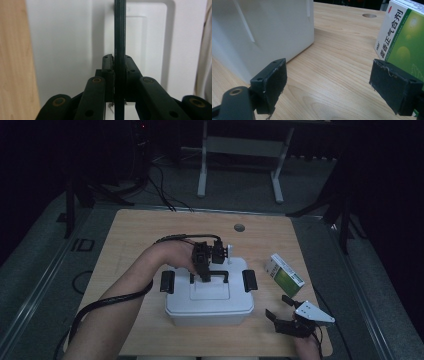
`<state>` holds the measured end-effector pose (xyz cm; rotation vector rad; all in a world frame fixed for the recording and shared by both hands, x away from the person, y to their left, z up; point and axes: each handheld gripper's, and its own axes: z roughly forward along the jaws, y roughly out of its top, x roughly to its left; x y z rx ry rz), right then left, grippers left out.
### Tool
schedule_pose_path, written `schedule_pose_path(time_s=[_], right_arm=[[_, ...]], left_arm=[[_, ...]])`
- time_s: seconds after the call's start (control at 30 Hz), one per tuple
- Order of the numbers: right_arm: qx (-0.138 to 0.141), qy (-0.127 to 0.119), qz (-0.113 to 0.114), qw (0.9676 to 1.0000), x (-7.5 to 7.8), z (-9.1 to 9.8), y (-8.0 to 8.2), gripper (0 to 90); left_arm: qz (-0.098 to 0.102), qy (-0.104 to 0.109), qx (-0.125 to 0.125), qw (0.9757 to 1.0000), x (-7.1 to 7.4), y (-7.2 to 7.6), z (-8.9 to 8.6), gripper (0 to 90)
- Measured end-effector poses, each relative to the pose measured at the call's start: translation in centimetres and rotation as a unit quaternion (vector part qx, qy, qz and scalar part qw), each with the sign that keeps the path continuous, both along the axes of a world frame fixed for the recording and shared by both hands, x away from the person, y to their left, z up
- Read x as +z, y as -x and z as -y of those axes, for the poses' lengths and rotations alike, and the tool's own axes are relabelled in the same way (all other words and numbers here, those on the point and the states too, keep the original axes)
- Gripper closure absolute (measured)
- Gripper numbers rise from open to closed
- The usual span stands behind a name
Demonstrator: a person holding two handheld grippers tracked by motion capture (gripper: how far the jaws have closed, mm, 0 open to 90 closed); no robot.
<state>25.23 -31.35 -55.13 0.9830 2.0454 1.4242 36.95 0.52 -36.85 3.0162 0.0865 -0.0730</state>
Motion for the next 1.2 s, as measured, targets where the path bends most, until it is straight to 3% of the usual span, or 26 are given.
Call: schedule_pose_path(time_s=[0.03, 0.13, 0.3, 0.63, 0.97, 1.2], right_arm=[[0.0, -0.001, 0.0, 1.0, 0.0, 0.0, 0.0, 13.9], [0.0, 0.0, -0.001, 1.0, 0.0, 0.0, 0.0, 13.9], [0.001, 0.0, -0.001, 1.0, 0.0, 0.0, 0.0, 13.9], [0.002, 0.002, -0.002, 1.0, 0.0, 0.0, 0.0, 13.9], [0.001, 0.001, -0.002, 1.0, 0.0, 0.0, 0.0, 13.9], [0.0, 0.003, -0.003, 1.0, -0.1, -0.1, 0.0, 13.9]], left_arm=[[-0.011, 0.0, 0.005, 0.9999, 0.0, 0.0, 0.0, 83.4], [-0.007, -0.003, 0.002, 1.0, 0.2, 0.0, 0.0, 84.0], [-0.007, 0.011, 0.003, 0.9999, 0.8, 0.1, -0.3, 84.1], [0.004, 0.018, 0.006, 0.9998, 3.5, 0.7, -1.1, 84.1], [0.016, 0.021, 0.017, 0.9995, 5.4, 1.4, -3.1, 84.0], [0.017, 0.022, 0.04, 0.9988, 6.2, 1.7, -5.9, 84.0]])
